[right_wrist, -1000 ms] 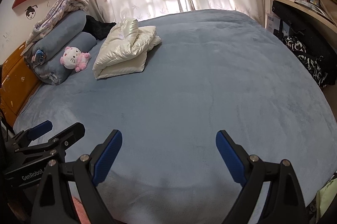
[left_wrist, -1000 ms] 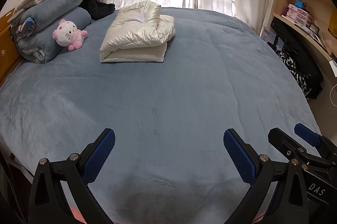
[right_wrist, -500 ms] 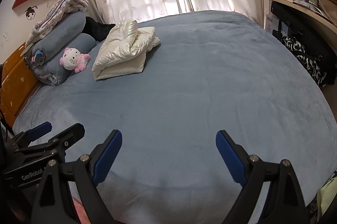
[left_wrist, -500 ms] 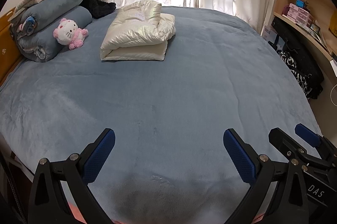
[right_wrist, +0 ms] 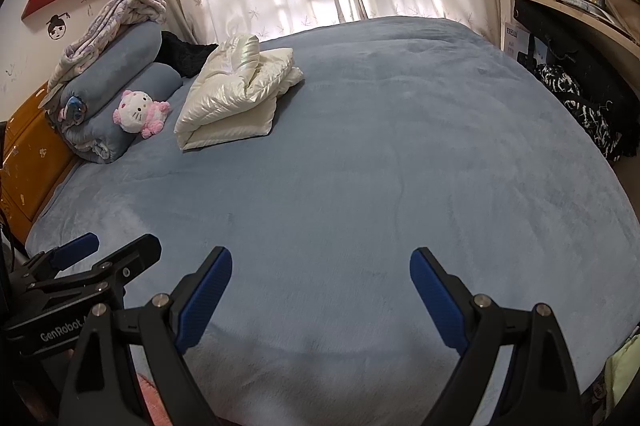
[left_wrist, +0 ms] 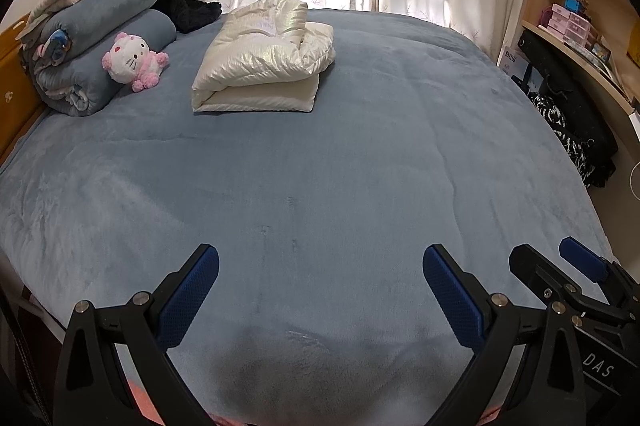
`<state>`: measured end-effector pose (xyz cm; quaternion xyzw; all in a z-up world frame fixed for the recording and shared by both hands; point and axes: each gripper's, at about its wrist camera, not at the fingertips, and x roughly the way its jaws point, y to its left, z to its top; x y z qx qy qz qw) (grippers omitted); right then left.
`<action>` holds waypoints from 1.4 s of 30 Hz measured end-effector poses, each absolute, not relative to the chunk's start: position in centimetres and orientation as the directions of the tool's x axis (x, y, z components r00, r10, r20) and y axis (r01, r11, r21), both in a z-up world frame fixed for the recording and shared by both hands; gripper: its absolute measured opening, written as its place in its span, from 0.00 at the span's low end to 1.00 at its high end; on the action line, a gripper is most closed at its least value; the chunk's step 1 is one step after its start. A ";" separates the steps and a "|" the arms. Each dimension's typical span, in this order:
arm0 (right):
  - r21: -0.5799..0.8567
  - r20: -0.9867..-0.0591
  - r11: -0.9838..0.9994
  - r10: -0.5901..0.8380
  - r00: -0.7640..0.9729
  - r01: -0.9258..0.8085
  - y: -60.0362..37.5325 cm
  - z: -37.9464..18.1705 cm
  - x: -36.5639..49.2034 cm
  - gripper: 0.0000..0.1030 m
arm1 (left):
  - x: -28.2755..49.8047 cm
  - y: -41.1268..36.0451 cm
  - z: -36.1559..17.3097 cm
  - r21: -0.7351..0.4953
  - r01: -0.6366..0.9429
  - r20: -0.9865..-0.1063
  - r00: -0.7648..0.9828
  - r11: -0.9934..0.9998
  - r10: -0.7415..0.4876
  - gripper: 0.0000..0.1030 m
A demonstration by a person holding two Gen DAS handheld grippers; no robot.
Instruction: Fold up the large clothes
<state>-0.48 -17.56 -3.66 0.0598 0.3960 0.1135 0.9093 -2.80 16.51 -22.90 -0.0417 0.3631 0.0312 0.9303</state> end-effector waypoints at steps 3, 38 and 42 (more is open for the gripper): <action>0.195 -0.707 0.968 0.252 0.661 -0.161 -17.6 -3.7 -0.4 0.89 | -2.8 16.4 -23.0 -0.051 -0.090 -0.679 0.733 0.995 0.032 0.98; 0.198 -0.709 0.967 0.253 0.658 -0.158 -17.6 -3.7 -0.5 0.89 | -2.8 16.5 -23.3 -0.044 -0.092 -0.681 0.731 0.995 0.037 0.96; 0.198 -0.710 0.967 0.253 0.658 -0.158 -17.7 -3.9 -0.6 0.89 | -2.8 16.6 -23.3 -0.041 -0.092 -0.681 0.731 0.995 0.039 0.96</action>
